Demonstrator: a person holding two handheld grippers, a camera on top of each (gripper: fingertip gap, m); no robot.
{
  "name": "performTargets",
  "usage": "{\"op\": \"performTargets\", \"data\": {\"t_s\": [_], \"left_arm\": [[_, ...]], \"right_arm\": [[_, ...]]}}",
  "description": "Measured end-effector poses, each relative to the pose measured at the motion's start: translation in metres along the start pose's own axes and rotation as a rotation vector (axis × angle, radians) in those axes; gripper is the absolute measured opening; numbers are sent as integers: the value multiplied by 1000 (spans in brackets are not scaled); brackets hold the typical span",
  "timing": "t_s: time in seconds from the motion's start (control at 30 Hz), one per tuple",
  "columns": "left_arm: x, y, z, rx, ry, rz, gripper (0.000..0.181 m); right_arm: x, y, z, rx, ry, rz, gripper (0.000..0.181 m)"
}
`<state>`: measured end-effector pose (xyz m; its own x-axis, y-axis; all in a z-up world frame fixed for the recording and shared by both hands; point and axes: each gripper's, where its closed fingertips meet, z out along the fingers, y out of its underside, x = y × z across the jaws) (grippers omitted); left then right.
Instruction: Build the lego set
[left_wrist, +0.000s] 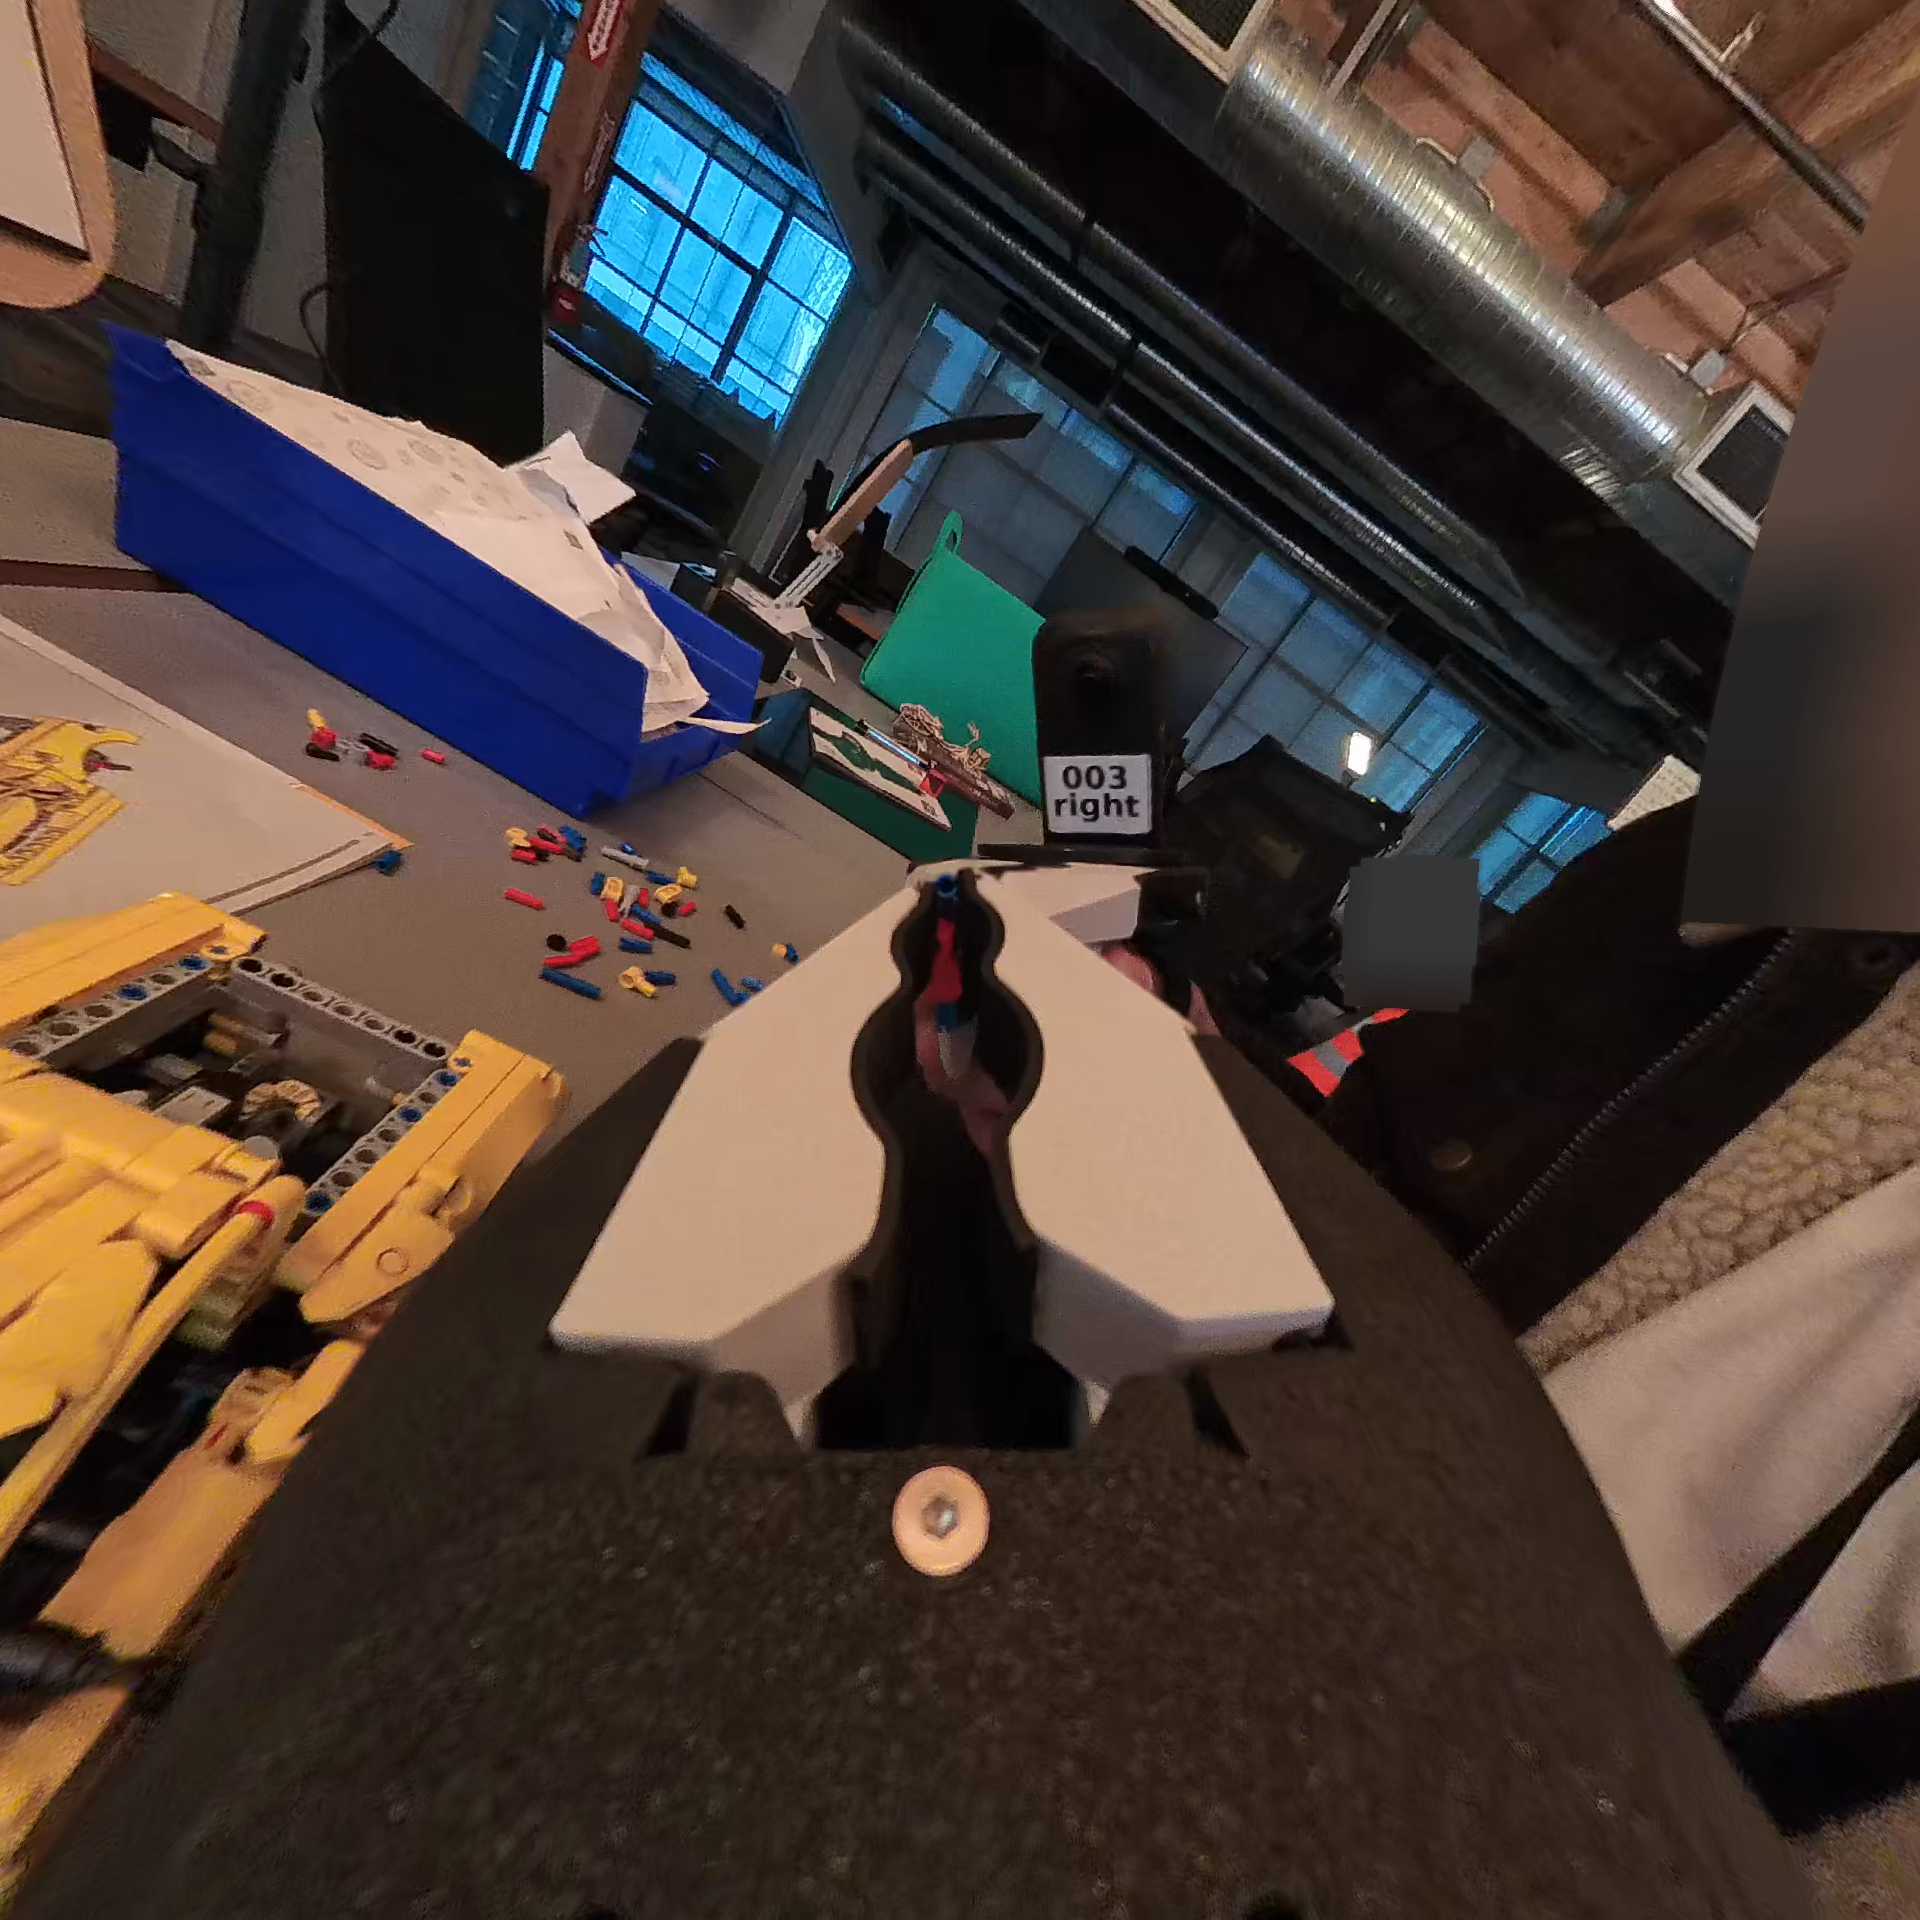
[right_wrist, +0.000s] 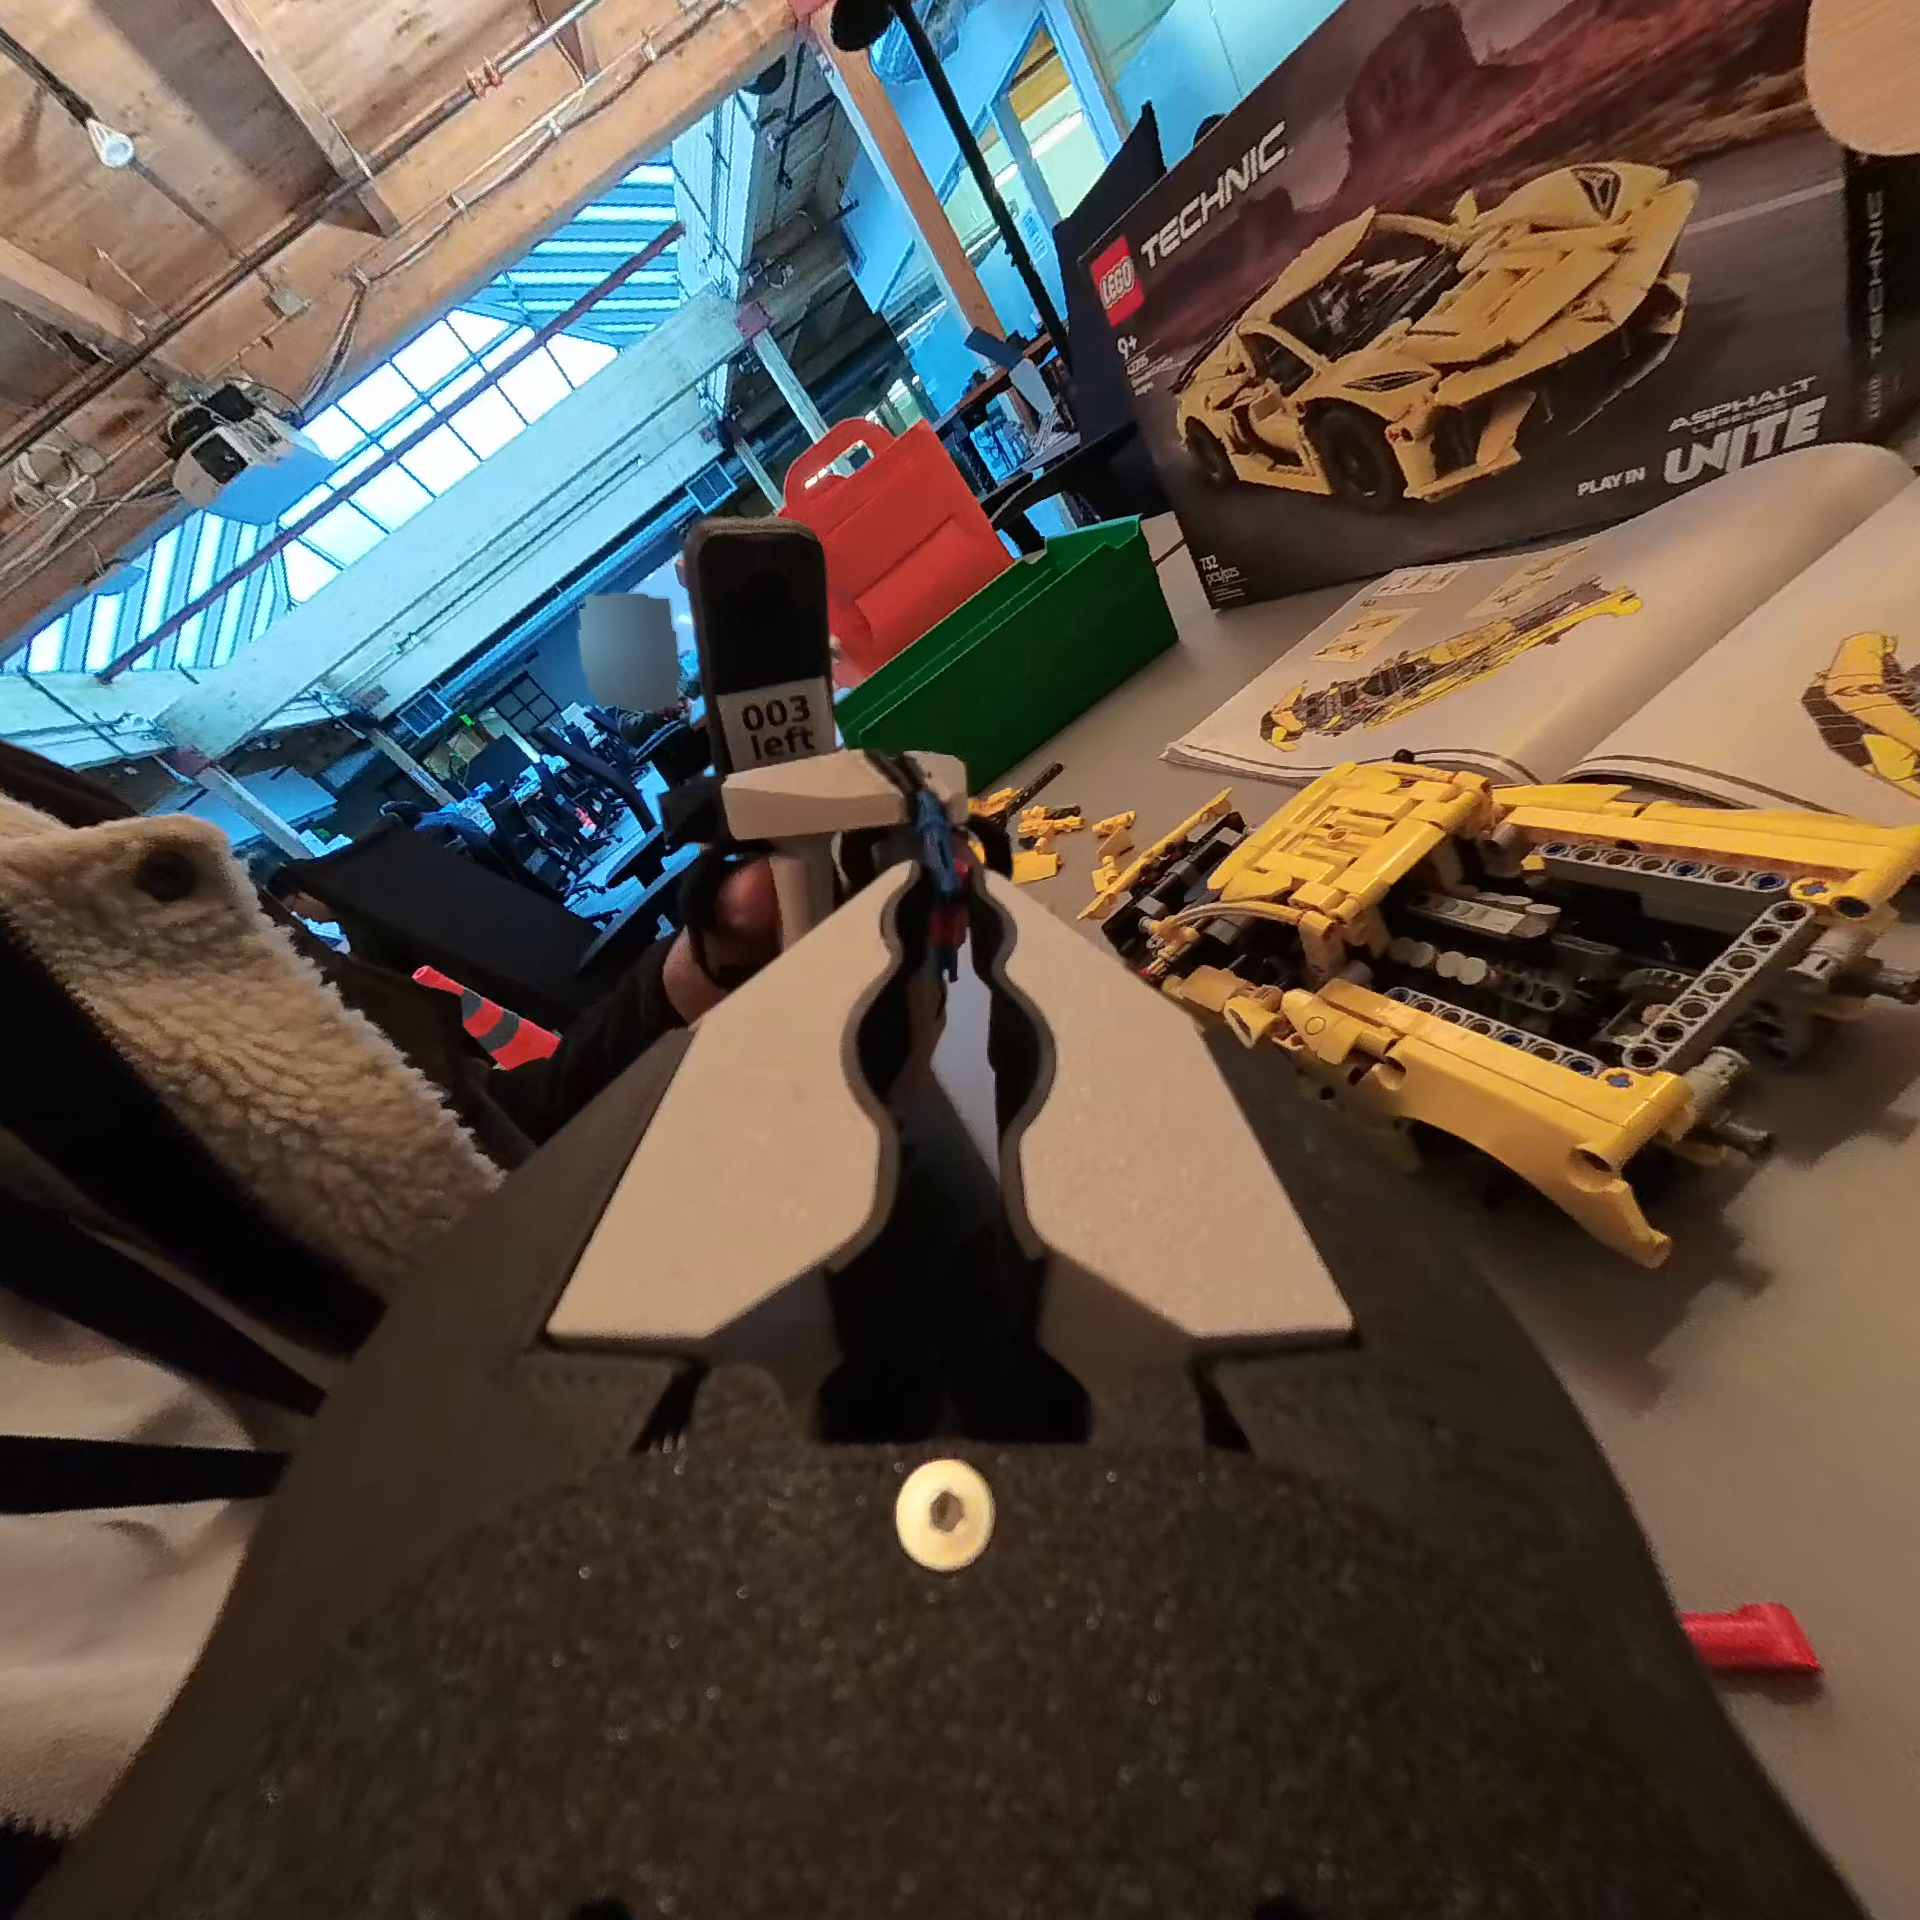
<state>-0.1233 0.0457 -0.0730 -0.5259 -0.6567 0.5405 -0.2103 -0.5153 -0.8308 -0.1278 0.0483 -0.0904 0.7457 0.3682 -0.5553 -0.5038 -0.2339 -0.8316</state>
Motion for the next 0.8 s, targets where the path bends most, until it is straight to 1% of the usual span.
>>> {"op": "performTargets", "data": {"t_s": [0.13,0.23,0.27,0.33,0.43,0.5,0.53,0.6,0.67,0.8], "left_arm": [[-2,1,-14,-33,-22,30,3],[-6,3,-26,-54,-48,29,3],[-10,7,-33,-87,-76,42,3],[-24,20,-58,-220,-182,140,3],[-54,49,-117,-578,-385,404,3],[-61,63,-155,-806,-423,498,3],[-61,65,-169,-879,-423,506,3],[-63,70,-189,-994,-419,482,3],[-70,74,-202,-1093,-428,489,3],[-84,83,-209,-1183,-427,493,3]], "right_arm": [[1,-2,0,-5,-4,-17,6],[9,11,5,-81,36,-70,6],[14,16,5,-108,65,-96,6],[29,21,1,-123,131,-168,6],[37,21,-3,-78,144,-256,6],[40,25,-3,-58,139,-290,6],[42,27,-2,-67,149,-299,6],[42,29,0,-83,148,-325,6],[42,32,1,-97,146,-332,6],[41,33,1,-95,136,-326,6]]}}
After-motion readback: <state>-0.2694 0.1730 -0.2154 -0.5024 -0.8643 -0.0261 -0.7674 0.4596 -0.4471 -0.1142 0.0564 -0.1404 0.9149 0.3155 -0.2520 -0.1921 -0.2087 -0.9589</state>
